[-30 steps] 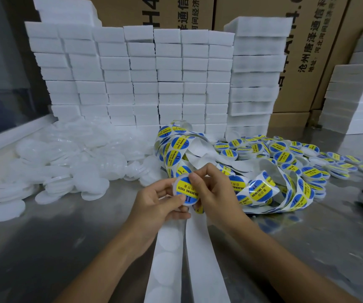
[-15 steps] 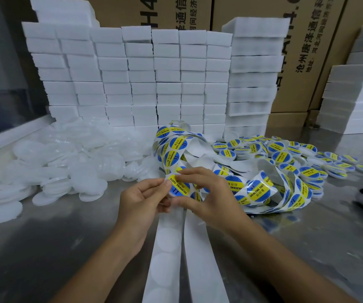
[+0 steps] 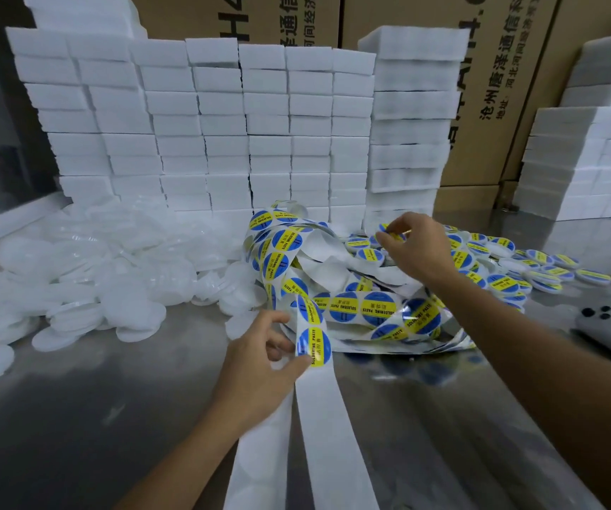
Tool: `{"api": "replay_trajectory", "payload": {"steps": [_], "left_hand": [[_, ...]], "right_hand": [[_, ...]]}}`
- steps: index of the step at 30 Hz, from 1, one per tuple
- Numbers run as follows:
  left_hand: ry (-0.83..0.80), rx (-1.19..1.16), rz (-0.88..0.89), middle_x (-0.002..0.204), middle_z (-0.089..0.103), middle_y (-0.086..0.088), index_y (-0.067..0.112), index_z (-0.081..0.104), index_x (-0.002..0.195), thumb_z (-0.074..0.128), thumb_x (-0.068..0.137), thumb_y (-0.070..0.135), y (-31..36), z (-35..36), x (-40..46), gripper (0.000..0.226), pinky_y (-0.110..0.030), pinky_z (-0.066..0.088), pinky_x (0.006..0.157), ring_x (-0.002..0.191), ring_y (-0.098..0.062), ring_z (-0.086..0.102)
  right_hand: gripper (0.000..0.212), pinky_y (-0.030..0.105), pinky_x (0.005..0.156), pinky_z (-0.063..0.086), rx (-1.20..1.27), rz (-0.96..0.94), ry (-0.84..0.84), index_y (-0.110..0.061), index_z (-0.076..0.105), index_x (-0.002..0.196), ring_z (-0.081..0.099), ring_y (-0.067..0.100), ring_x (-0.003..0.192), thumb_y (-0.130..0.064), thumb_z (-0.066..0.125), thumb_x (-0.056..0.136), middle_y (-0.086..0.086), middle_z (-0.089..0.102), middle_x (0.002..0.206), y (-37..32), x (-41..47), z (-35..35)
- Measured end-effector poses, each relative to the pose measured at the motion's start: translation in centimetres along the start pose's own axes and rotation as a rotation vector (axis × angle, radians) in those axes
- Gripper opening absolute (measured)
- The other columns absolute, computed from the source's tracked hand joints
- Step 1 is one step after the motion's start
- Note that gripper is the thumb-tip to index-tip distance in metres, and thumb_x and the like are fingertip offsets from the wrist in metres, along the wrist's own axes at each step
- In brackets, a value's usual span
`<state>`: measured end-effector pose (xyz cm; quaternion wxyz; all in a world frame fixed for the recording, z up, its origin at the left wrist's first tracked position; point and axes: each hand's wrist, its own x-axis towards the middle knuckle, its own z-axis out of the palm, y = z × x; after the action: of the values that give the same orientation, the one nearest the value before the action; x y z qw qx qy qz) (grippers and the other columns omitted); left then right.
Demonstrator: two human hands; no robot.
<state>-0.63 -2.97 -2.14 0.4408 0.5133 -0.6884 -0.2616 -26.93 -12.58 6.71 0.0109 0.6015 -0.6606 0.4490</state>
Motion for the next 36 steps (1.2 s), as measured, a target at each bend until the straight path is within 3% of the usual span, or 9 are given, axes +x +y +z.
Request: {"api": "replay_trajectory", "payload": {"steps": [6, 11, 12, 16, 22, 26, 29, 33, 36], "left_hand": [[-0.02, -0.05, -0.008, 0.072, 0.07, 0.015, 0.037, 0.058, 0.092, 0.081, 0.075, 0.015, -0.2, -0.1, 0.4, 0.036, -0.006, 0.042, 0.059, 0.066, -0.001, 0.064], [-0.031, -0.049, -0.031, 0.07, 0.07, 0.015, 0.033, 0.06, 0.093, 0.079, 0.076, 0.014, -0.2, -0.1, 0.6, 0.032, -0.005, 0.041, 0.056, 0.064, 0.001, 0.064], [-0.031, -0.046, -0.033, 0.069, 0.07, 0.015, 0.033, 0.06, 0.093, 0.079, 0.077, 0.014, -0.2, 0.0, 0.6, 0.031, -0.005, 0.041, 0.056, 0.064, 0.001, 0.064], [-0.022, -0.071, -0.048, 0.063, 0.069, 0.011, 0.026, 0.065, 0.083, 0.076, 0.08, 0.011, -0.2, 0.0, 0.9, 0.019, -0.006, 0.04, 0.055, 0.055, 0.001, 0.058], [0.072, -0.243, -0.113, 0.067, 0.072, -0.005, 0.016, 0.071, 0.073, 0.07, 0.087, 0.022, -0.2, -0.3, 0.8, 0.016, -0.026, 0.045, 0.06, 0.059, -0.011, 0.06], [0.131, -0.407, -0.161, 0.071, 0.074, -0.005, 0.013, 0.073, 0.077, 0.066, 0.09, 0.022, 0.2, -0.6, 0.9, 0.018, -0.02, 0.049, 0.058, 0.063, -0.01, 0.065], [0.15, -0.481, -0.146, 0.071, 0.074, -0.004, 0.013, 0.073, 0.078, 0.064, 0.092, 0.022, 0.6, -0.8, 0.7, 0.019, -0.015, 0.05, 0.057, 0.062, -0.008, 0.066], [0.181, -0.539, -0.088, 0.067, 0.072, 0.002, 0.02, 0.073, 0.075, 0.063, 0.092, 0.018, 1.0, -1.1, 0.4, 0.02, -0.012, 0.048, 0.054, 0.058, -0.001, 0.063], [0.14, -0.599, -0.092, 0.076, 0.075, 0.0, 0.018, 0.074, 0.086, 0.062, 0.092, 0.013, 1.3, -1.2, 0.3, 0.015, -0.017, 0.052, 0.063, 0.068, -0.005, 0.067]], "right_hand": [[0.013, 0.032, 0.068, 0.042, -0.285, 0.001, -0.039, -0.01, 0.07, 0.098, 0.062, 0.03, 0.091, -0.019, 0.064, 0.092, 0.011, 0.066, 0.102, 3.2, 3.5, 1.7], [0.017, 0.032, 0.057, 0.041, -0.367, 0.113, -0.236, -0.007, 0.059, 0.071, 0.056, 0.034, 0.074, 0.001, 0.049, 0.082, 0.01, 0.055, 0.072, 3.9, 4.0, 2.9], [0.016, 0.032, 0.057, 0.042, -0.361, 0.117, -0.244, -0.007, 0.061, 0.073, 0.056, 0.034, 0.075, 0.002, 0.049, 0.081, 0.011, 0.057, 0.074, 3.7, 3.8, 2.9], [0.026, 0.04, 0.079, 0.054, -0.31, -0.013, -0.121, -0.009, 0.071, 0.109, 0.064, 0.035, 0.094, -0.009, 0.053, 0.09, 0.014, 0.071, 0.103, 1.7, 3.1, 2.5], [0.018, 0.04, 0.077, 0.056, 0.007, -0.263, -0.013, -0.013, 0.074, 0.101, 0.07, 0.022, 0.081, -0.014, 0.061, 0.089, 0.002, 0.076, 0.087, -3.7, -1.7, 1.8], [0.013, 0.039, 0.072, 0.056, 0.231, -0.464, 0.005, -0.013, 0.073, 0.094, 0.067, 0.014, 0.073, -0.011, 0.063, 0.086, -0.004, 0.072, 0.079, -6.9, -7.1, 2.1], [0.009, 0.041, 0.069, 0.053, 0.293, -0.589, -0.027, -0.008, 0.072, 0.091, 0.065, 0.019, 0.077, -0.008, 0.065, 0.085, 0.001, 0.068, 0.082, -7.7, -10.5, 3.0], [0.021, 0.041, 0.08, 0.052, 0.189, -0.673, -0.11, -0.012, 0.074, 0.105, 0.064, 0.021, 0.1, -0.022, 0.07, 0.087, 0.003, 0.068, 0.107, -7.4, -12.6, 3.7], [0.027, 0.042, 0.084, 0.051, 0.166, -0.663, -0.14, -0.013, 0.074, 0.11, 0.063, 0.021, 0.105, -0.028, 0.071, 0.088, 0.002, 0.067, 0.113, -6.8, -12.9, 3.4]]}}
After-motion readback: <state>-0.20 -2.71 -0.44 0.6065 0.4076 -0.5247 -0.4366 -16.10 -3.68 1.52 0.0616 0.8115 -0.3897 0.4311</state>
